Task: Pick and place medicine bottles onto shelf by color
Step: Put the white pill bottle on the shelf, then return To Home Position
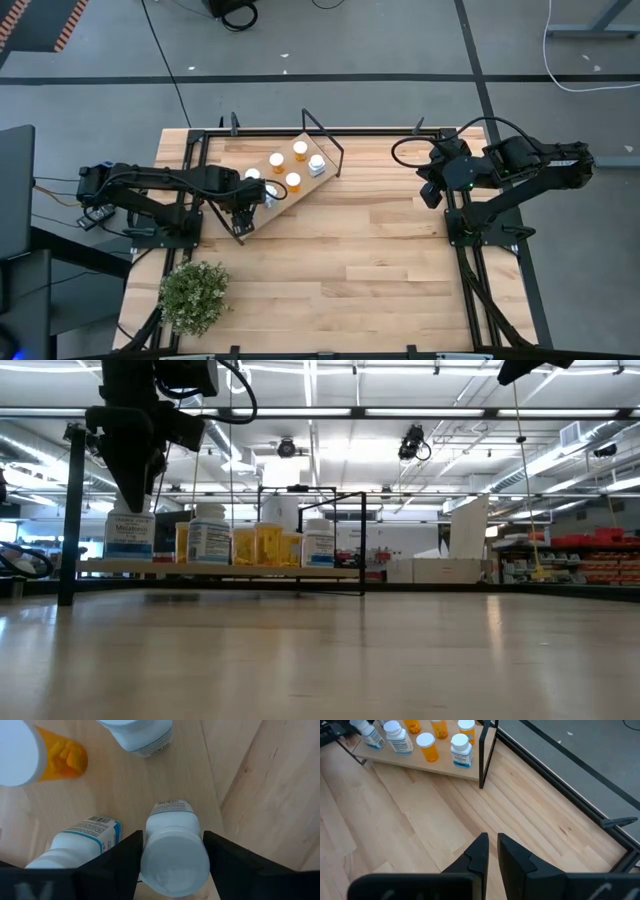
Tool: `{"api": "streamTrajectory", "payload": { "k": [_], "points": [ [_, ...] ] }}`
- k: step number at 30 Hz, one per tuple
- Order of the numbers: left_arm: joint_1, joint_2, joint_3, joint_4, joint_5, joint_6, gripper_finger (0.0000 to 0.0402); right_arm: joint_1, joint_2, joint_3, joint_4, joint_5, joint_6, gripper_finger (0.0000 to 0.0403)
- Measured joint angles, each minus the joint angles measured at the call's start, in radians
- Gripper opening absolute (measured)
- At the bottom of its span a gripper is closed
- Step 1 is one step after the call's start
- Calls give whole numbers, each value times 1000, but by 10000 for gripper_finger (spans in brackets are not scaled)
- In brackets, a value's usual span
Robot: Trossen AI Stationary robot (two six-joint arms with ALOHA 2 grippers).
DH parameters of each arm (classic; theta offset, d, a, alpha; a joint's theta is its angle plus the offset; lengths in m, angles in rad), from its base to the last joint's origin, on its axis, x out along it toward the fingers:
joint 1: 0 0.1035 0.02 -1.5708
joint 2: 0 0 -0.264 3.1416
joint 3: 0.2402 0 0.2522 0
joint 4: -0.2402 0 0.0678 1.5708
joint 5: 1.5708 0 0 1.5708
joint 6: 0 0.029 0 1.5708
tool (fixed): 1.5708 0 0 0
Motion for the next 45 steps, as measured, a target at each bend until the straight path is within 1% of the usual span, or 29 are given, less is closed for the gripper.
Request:
{"api": "streamTrajectory", "payload": {
  "k": [7, 15, 22, 34, 39, 45],
  "points": [
    [0, 0, 1, -3, 0, 7, 223, 0, 0, 0, 0, 0, -15, 47],
    [0, 0, 80, -4, 0, 39, 246, 0, 0, 0, -1, 0, -22, 47],
    [0, 0, 88, -14, 0, 42, 260, 0, 0, 0, -1, 0, -22, 47],
    [-2, 0, 88, -14, 1, 8, 254, 0, 0, 0, -3, 0, -22, 47],
    [-19, -27, 90, -7, 1, -2, 252, 0, 0, 0, -3, -1, -13, 47],
    [-55, -82, 117, 39, 0, -63, 241, 0, -1, 0, -10, -8, 6, 47]
  ]
}}
